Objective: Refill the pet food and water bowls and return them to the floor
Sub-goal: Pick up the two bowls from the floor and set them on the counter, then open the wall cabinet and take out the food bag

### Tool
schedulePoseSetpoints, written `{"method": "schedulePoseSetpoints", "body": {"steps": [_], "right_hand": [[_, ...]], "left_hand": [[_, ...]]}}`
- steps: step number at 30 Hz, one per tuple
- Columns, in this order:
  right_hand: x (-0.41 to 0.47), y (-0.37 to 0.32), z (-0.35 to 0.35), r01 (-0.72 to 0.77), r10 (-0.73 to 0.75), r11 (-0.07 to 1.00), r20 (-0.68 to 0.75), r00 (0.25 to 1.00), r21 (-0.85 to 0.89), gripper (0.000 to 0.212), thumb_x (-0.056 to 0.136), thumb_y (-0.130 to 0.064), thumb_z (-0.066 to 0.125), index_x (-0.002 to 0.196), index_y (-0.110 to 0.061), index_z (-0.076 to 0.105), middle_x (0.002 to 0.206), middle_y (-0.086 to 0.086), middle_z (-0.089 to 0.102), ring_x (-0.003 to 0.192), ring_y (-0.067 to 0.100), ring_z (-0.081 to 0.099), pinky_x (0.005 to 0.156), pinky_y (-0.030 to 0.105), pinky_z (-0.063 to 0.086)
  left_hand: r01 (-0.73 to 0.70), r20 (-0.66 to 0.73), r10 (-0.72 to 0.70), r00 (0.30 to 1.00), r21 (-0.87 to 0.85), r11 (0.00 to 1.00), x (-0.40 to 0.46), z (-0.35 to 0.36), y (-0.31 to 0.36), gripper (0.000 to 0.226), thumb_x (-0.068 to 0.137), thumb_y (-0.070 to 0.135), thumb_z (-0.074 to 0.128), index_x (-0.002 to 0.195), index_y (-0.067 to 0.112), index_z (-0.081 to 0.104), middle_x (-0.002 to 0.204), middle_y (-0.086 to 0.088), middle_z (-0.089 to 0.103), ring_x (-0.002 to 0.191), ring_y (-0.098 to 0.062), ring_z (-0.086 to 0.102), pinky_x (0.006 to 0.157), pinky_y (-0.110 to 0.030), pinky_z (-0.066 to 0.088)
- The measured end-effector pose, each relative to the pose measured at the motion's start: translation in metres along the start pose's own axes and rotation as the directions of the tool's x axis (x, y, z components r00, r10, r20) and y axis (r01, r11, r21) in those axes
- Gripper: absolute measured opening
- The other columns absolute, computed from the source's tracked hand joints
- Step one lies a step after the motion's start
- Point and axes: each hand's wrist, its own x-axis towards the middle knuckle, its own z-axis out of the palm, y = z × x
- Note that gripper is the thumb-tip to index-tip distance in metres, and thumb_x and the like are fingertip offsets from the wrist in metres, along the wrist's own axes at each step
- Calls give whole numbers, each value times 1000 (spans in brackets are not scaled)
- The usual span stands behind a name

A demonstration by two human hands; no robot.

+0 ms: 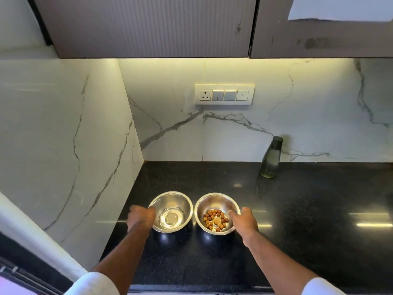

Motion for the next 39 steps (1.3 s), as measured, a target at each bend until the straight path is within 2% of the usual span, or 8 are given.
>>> {"method": "schedulePoseSetpoints", "body": {"steps": [8, 13, 16, 21, 27, 33, 37, 39], "right_hand": [[-2, -72, -29, 315, -329, 935, -66, 942, -161, 81, 94, -45, 67, 160, -19, 27, 165, 7, 32, 150, 31, 33, 116, 48, 39], [-10, -135, -46, 509, -548, 821, -107, 830, -258, 85, 96, -48, 64, 162, -21, 20, 169, 6, 20, 156, 27, 18, 123, 47, 30], [-21, -178, -60, 645, -710, 689, -129, 692, -332, 85, 96, -46, 64, 162, -21, 18, 170, 6, 18, 157, 26, 15, 123, 45, 27], [-53, -247, -85, 787, -927, 374, -197, 318, -491, 87, 93, -47, 68, 162, -21, 23, 168, 5, 25, 155, 27, 23, 122, 43, 30], [-93, -321, -114, 791, -936, 283, -336, 105, -543, 81, 89, -43, 74, 156, -15, 37, 152, 10, 51, 139, 32, 47, 107, 43, 47], [-104, -331, -109, 821, -819, 477, -497, 286, -313, 68, 86, -36, 76, 144, -16, 46, 127, 7, 67, 112, 33, 62, 86, 41, 55], [-116, -355, -107, 730, -573, 647, -490, 657, 222, 56, 87, -30, 77, 126, -15, 41, 126, 11, 65, 108, 35, 65, 86, 37, 50], [-118, -366, -106, 585, -452, 523, -381, 807, 619, 47, 86, -21, 78, 113, -20, 39, 116, 12, 69, 98, 31, 65, 86, 41, 51]], "left_hand": [[-274, -70, 276, 959, 40, 961, -16, -24, 60, 63, 95, 35, 69, 147, 10, 43, 146, -17, 54, 133, -38, 54, 105, -54, 51], [-511, -164, 522, 837, 110, 853, -42, -44, 113, 65, 96, 36, 68, 150, 13, 41, 152, -14, 48, 141, -33, 46, 113, -51, 44], [-642, -228, 652, 723, 127, 756, -59, -62, 147, 66, 96, 34, 68, 151, 13, 40, 155, -12, 45, 145, -31, 42, 117, -48, 38], [-800, -359, 786, 503, 150, 581, -89, -97, 208, 70, 92, 36, 72, 151, 18, 37, 154, -8, 44, 143, -30, 43, 119, -48, 35], [-837, -476, 840, 260, 322, 441, -120, -146, 271, 66, 90, 38, 71, 147, 24, 41, 149, -5, 50, 136, -28, 48, 113, -45, 42], [-821, -495, 848, 189, 394, 413, -129, -165, 285, 70, 85, 31, 76, 148, 19, 46, 143, -10, 53, 130, -32, 50, 107, -45, 46], [-821, -457, 873, 172, 423, 383, -134, -178, 300, 75, 85, 29, 76, 151, 20, 42, 153, -9, 46, 140, -32, 43, 114, -45, 42], [-824, -436, 880, 189, 417, 384, -137, -181, 303, 76, 86, 30, 75, 152, 22, 40, 156, -9, 42, 143, -33, 40, 115, -47, 41]]}}
